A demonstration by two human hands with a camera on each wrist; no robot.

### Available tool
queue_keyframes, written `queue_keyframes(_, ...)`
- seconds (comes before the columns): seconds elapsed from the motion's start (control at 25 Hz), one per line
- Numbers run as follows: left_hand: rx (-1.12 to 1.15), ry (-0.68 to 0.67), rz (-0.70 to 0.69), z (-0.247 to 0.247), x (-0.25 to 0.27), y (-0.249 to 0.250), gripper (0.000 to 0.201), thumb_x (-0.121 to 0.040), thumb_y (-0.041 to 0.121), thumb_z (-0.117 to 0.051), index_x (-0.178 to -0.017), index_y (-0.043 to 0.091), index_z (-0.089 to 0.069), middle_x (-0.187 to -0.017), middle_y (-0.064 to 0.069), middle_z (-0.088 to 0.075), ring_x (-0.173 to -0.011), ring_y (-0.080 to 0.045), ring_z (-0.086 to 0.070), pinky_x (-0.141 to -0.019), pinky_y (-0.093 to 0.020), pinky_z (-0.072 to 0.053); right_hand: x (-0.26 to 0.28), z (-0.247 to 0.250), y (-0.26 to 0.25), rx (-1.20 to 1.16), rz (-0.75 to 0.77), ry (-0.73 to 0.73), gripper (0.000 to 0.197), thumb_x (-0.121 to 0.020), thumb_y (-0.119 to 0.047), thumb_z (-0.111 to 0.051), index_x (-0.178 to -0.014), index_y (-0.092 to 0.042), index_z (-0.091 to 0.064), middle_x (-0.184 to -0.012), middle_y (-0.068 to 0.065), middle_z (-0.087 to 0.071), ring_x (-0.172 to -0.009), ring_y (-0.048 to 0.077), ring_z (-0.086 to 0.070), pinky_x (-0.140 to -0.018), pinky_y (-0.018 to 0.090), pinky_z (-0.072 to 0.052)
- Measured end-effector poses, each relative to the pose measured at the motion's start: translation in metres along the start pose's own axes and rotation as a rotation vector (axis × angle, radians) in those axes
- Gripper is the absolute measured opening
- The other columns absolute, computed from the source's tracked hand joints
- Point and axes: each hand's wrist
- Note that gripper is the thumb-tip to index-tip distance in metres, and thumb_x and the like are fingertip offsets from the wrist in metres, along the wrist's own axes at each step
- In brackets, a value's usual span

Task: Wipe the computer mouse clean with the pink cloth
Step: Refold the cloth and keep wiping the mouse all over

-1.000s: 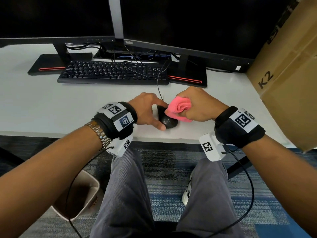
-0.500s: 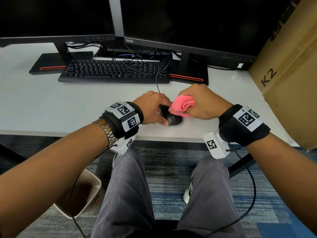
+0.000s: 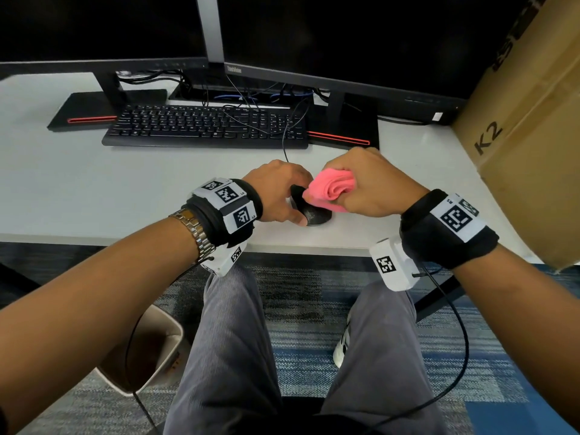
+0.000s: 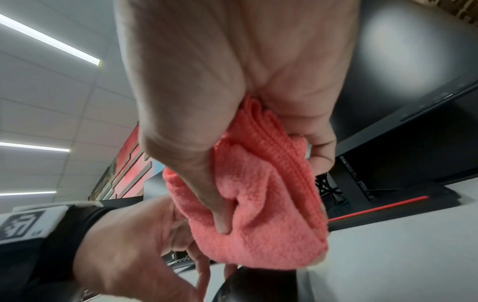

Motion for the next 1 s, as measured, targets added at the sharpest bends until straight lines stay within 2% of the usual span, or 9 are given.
queue_keyframes(0.12,-0.005,0.004,0.003,-0.001,-0.002,0.0,0.058,-0.058,0.053,-0.079,-0.108,0.028,-0.067,-0.11,0.012,-0.065,-0.079,-0.012,-0.054,-0.077,-0.04,-0.055,0.003,-0.009,-0.007,-0.038,-0.012,-0.027,0.003,-0.078,-0.01,-0.072,-0.077,-0.011,-0.069,-0.064,-0.001,-0.064,-0.06,0.01,-0.058,-0.06,0.022,-0.044)
queue_keyframes(0.2,0.002,0.004,-0.003,-0.001,-0.002,-0.001,0.056,-0.059,0.051,-0.08,-0.109,0.031,-0.066,-0.111,0.012,-0.064,-0.079,-0.011,-0.051,-0.077,-0.038,-0.054,0.009,-0.013,-0.008,-0.061,-0.037,-0.053,0.01,-0.076,-0.005,-0.07,-0.075,-0.014,-0.066,-0.06,-0.004,-0.059,-0.058,0.01,-0.055,-0.057,0.024,-0.044)
queue_keyframes(0.32,0.006,0.001,-0.034,-0.001,-0.001,-0.003,0.054,-0.062,0.049,-0.08,-0.112,0.036,-0.065,-0.115,0.013,-0.062,-0.079,-0.009,-0.047,-0.077,-0.033,-0.049,0.014,-0.013,-0.008,-0.04,-0.03,-0.083,0.006,-0.074,-0.002,-0.069,-0.074,-0.008,-0.069,-0.056,0.0,-0.056,-0.053,0.014,-0.049,-0.056,0.026,-0.041)
queue_keyframes(0.48,-0.004,-0.011,-0.028,-0.002,-0.002,-0.003,0.052,-0.062,0.051,-0.079,-0.11,0.037,-0.065,-0.112,0.016,-0.063,-0.078,-0.009,-0.048,-0.076,-0.034,-0.051,0.008,-0.005,-0.003,-0.016,-0.011,-0.048,0.003,-0.078,-0.009,-0.07,-0.076,-0.007,-0.071,-0.063,0.005,-0.064,-0.059,0.019,-0.057,-0.061,0.027,-0.042)
queue_keyframes(0.6,-0.004,-0.005,-0.021,-0.003,-0.002,-0.004,0.048,-0.061,0.052,-0.077,-0.105,0.035,-0.066,-0.106,0.017,-0.064,-0.077,-0.01,-0.052,-0.076,-0.039,-0.055,0.007,-0.006,-0.003,-0.044,-0.009,-0.01,0.0,-0.077,-0.008,-0.071,-0.077,-0.009,-0.071,-0.064,0.0,-0.065,-0.06,0.014,-0.059,-0.061,0.026,-0.043)
queue_keyframes(0.72,0.006,-0.01,-0.034,-0.003,-0.001,-0.004,0.049,-0.065,0.048,-0.079,-0.111,0.037,-0.065,-0.106,0.018,-0.066,-0.077,-0.009,-0.052,-0.076,-0.035,-0.054,0.015,-0.013,-0.008,-0.076,-0.026,-0.055,0.02,-0.074,-0.001,-0.07,-0.086,-0.016,-0.074,-0.065,-0.009,-0.063,-0.063,0.005,-0.058,-0.06,0.023,-0.044)
queue_keyframes(0.84,0.002,0.0,-0.036,-0.002,0.0,-0.003,0.055,-0.067,0.046,-0.079,-0.119,0.039,-0.062,-0.111,0.016,-0.067,-0.079,-0.01,-0.049,-0.076,-0.032,-0.051,0.019,-0.014,-0.008,-0.034,-0.019,-0.123,0.027,-0.072,-0.001,-0.068,-0.094,-0.012,-0.078,-0.075,0.003,-0.07,-0.069,0.02,-0.063,-0.062,0.034,-0.052)
queue_keyframes(0.92,-0.009,-0.011,-0.039,-0.002,0.0,-0.003,0.053,-0.068,0.048,-0.078,-0.118,0.04,-0.063,-0.108,0.016,-0.068,-0.078,-0.01,-0.049,-0.076,-0.031,-0.05,0.016,-0.006,-0.008,-0.009,0.017,-0.139,0.019,-0.074,-0.004,-0.067,-0.088,-0.011,-0.077,-0.074,0.006,-0.071,-0.069,0.023,-0.064,-0.065,0.037,-0.052)
queue_keyframes(1.0,-0.013,-0.015,-0.03,-0.002,0.0,-0.002,0.05,-0.065,0.05,-0.077,-0.112,0.04,-0.064,-0.103,0.016,-0.069,-0.078,-0.011,-0.052,-0.075,-0.034,-0.053,0.007,0.004,-0.005,0.018,0.033,-0.102,0.008,-0.076,-0.006,-0.067,-0.08,-0.008,-0.074,-0.067,0.007,-0.068,-0.064,0.023,-0.061,-0.066,0.034,-0.05)
Point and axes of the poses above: each hand's wrist, its own x-axis away from the middle knuckle, its own z-axis out of the back of the hand, y = z × x
